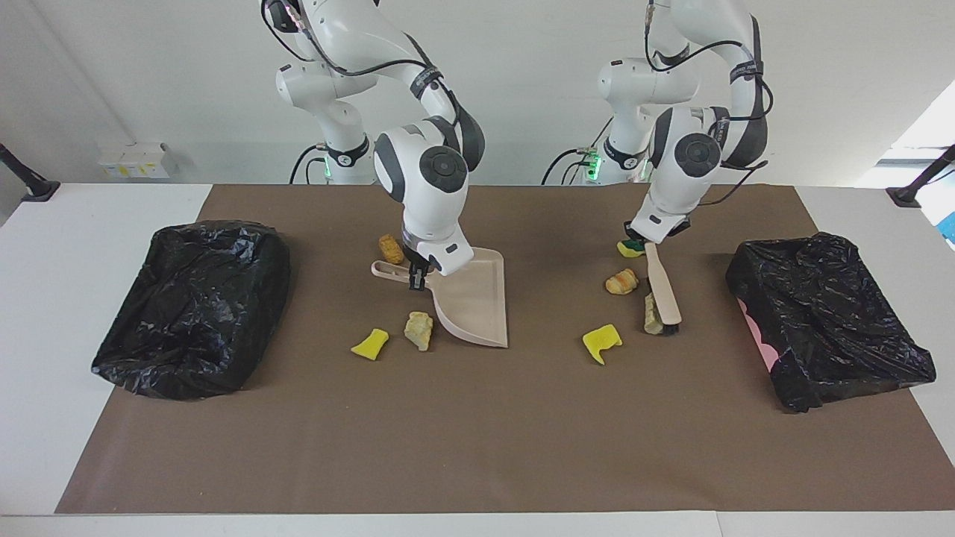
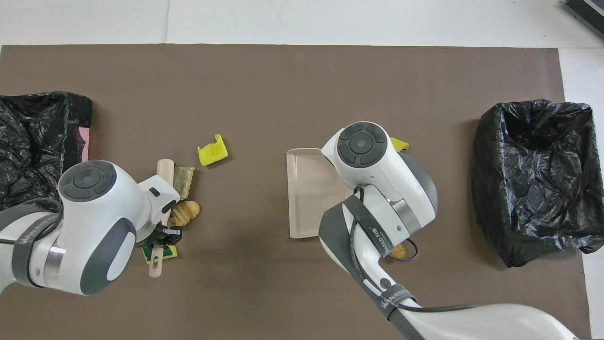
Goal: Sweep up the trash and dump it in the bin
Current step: 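Sweep the sponges and bread toward the dustpan with the left gripper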
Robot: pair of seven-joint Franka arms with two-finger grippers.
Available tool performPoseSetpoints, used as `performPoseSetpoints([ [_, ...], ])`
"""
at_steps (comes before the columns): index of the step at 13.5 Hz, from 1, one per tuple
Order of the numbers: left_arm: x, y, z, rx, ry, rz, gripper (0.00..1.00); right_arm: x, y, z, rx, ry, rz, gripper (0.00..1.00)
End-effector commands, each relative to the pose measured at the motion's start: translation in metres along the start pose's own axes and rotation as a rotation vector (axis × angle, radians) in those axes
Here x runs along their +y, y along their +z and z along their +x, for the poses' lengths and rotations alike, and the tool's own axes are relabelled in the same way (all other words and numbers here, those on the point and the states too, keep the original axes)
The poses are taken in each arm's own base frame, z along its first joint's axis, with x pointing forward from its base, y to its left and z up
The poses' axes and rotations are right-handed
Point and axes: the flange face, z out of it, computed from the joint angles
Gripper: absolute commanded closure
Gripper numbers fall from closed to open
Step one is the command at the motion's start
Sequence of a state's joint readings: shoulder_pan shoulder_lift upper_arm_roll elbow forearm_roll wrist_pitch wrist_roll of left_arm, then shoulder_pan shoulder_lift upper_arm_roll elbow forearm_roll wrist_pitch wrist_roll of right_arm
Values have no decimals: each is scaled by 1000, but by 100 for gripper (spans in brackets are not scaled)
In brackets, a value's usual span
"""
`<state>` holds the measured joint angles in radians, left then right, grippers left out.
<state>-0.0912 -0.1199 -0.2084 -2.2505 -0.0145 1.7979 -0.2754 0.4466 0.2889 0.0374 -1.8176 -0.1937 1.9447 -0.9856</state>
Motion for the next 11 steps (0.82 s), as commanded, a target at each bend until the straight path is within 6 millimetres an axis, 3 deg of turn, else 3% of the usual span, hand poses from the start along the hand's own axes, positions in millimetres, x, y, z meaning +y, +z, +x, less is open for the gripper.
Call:
performPoseSetpoints([
  [1,-6,-30,-38,-68,-28,0,100,-10,7,2,6,-45,-45,100],
  [6,-20,5,-86,-123,-369,63,100,-7,14,2,19,-35,-60,100],
  [8,-26,18,-105,-124,-458,80,100,-13,10,10,-7,-63,-66,100],
  [11,-16,41,-115,-170,-636,67,100,-17,9,11,-17,-73,-56,100],
])
